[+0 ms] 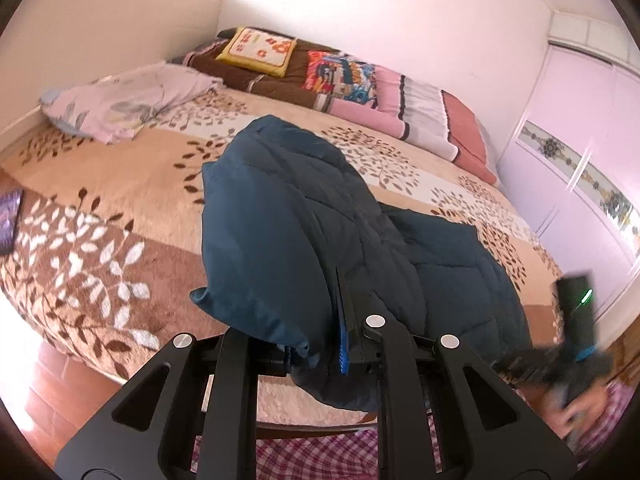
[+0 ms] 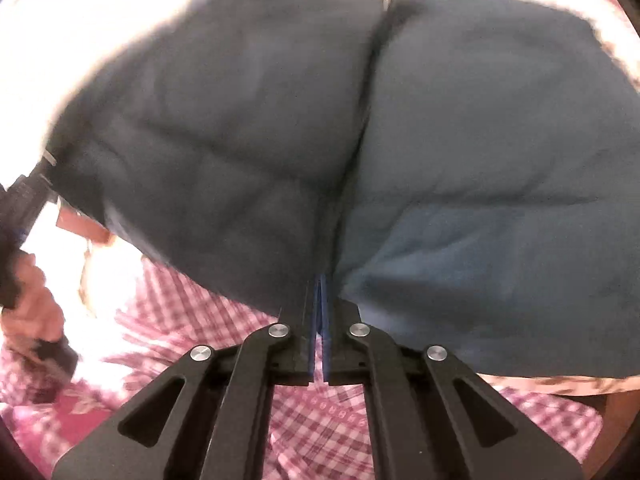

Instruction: Fold large clothes

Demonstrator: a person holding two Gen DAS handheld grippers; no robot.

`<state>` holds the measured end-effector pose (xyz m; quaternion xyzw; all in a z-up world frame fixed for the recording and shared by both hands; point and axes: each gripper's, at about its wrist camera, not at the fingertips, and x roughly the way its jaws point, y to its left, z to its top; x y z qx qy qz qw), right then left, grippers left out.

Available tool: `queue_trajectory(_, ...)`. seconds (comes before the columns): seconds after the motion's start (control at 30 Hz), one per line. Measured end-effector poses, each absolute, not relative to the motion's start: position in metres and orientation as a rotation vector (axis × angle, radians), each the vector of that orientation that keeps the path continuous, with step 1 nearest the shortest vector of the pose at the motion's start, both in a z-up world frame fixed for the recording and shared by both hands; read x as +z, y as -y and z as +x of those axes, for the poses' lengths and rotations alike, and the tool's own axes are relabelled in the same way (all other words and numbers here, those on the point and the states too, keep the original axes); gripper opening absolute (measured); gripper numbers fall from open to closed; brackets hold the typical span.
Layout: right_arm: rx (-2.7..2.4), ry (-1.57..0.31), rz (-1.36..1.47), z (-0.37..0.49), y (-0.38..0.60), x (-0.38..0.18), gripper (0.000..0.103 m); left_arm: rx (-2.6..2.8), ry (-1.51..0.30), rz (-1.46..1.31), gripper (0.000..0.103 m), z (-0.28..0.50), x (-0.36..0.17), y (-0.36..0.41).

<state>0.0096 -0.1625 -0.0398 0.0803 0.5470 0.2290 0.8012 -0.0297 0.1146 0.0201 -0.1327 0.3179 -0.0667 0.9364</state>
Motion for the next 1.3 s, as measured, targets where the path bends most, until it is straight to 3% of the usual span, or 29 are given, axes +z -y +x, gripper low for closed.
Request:
queue_trajectory(0.1, 0.366, -1.093, 0.215, 0.015, 0.208, -0.016, 0.002, -0.148, -0.623, -0.221, 0.015, -0.032, 0.029, -0.104)
queue_trajectory(0.23, 0.264, -1.109, 0.333, 0.026, 0.267, -0.028, 0.005, -0.169, -0.595, -0.171, 0.015, -0.035, 0.043, -0.089)
queue_trajectory(0.4, 0.245, -1.200, 0.336, 0.037, 0.275, -0.074, 0.005, -0.224, -0.557, -0.102, 0.015, -0.037, 0.065, -0.060)
queue_trajectory(0.8, 0.335, -1.182, 0.468, 0.039, 0.284, -0.093, 0.005, -0.488, -0.490, 0.123, 0.015, -0.038, 0.095, 0.063)
queue_trajectory(1.07, 0.394, -1.176, 0.604, 0.034, 0.316, -0.110, 0.004, -0.706, -0.557, 0.211, 0.015, -0.035, 0.063, 0.160)
queue_trajectory(1.3, 0.409, -1.185, 0.749, 0.023, 0.347, -0.115, 0.000, -0.780, -0.660, 0.235, 0.015, -0.030, 0.021, 0.199)
